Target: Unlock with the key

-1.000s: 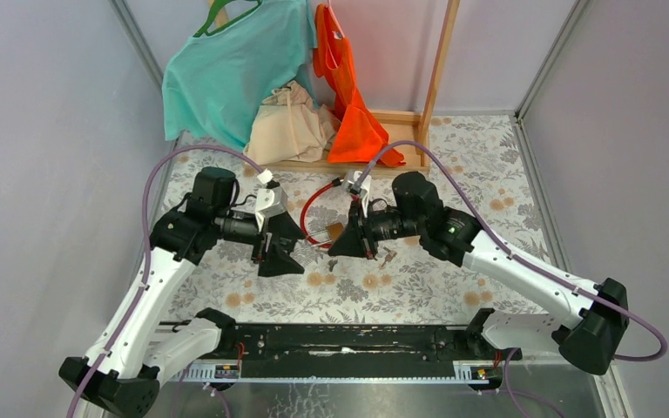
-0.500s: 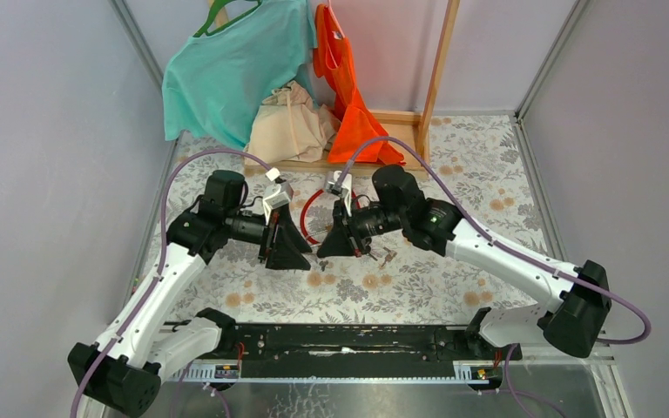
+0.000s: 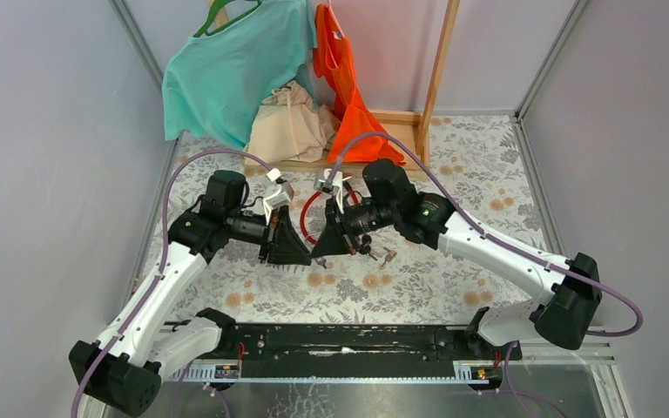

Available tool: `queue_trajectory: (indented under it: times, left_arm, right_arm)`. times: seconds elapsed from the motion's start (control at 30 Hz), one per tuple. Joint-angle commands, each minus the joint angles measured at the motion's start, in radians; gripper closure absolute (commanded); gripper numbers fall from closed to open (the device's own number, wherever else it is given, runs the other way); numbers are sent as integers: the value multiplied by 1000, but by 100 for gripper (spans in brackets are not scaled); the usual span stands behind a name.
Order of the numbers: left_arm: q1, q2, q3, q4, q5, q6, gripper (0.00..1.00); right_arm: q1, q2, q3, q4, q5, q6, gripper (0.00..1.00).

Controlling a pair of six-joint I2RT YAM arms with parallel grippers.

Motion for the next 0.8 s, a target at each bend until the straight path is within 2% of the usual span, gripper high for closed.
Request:
queue_trajectory:
  times: [0.0, 0.13, 0.27, 0.33, 0.43, 0.47, 0.6, 0.77]
  left_arm:
    - [-2, 11, 20, -30, 31, 58, 78]
    - [-3, 24, 31, -85, 25, 110, 100]
    - [-2, 28, 40, -99, 32, 115, 100]
    - [-2, 27, 42, -102, 38, 110, 100]
    - [-2, 24, 43, -102, 42, 97, 100]
    - [-2, 22, 44, -102, 45, 93, 100]
    - [-2, 20, 51, -102, 53, 88, 100]
    - [-2, 22, 62, -102, 53, 87, 100]
  right_arm:
    - [15, 10, 68, -34, -25, -37, 100]
    - [16, 9, 73, -46, -21, -45, 100]
    - [16, -4, 55, -3, -15, -21, 99]
    - [15, -26, 20, 61, -4, 28, 73]
    - [8, -73, -64, 198, 0, 108, 53]
    - [3, -88, -95, 245, -1, 140, 50]
    - [-23, -115, -177, 385, -10, 236, 48]
    - [-26, -99, -181, 413, -26, 263, 48]
